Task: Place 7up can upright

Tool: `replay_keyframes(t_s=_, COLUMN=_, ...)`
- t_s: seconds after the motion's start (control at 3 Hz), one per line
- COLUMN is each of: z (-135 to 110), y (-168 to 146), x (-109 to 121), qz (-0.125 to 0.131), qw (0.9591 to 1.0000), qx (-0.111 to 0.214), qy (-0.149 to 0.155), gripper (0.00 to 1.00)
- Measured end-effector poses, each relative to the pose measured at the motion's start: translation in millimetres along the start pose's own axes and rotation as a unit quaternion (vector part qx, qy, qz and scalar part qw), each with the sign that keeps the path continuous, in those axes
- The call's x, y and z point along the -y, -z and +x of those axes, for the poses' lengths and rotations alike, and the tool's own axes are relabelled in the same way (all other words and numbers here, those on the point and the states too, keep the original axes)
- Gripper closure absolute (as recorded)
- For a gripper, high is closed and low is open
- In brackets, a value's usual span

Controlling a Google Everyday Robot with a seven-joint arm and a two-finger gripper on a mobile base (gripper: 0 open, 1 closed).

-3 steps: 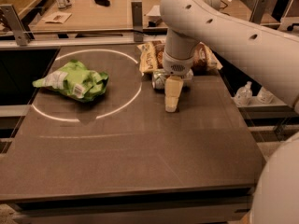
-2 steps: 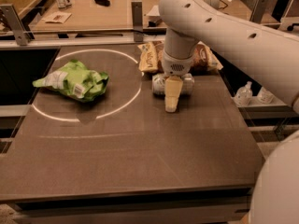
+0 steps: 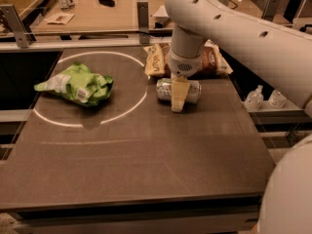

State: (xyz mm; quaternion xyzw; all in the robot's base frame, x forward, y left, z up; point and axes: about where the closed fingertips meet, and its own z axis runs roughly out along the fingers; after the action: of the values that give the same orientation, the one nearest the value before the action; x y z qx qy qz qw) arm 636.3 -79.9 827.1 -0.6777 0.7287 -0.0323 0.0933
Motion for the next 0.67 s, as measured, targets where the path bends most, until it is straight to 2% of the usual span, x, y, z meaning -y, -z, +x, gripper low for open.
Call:
replay_keyframes(t_s=0.33, z=0, y=1, x=0, qz=0.0, qw=1.0, qx=0.0, qy=0.0, gripper=1.0)
replay_keyframes(t_s=0.67, z=0, y=22, x=-8, qz=0.004, qw=0.9997, qx=0.022, qy=0.01, gripper=1.0)
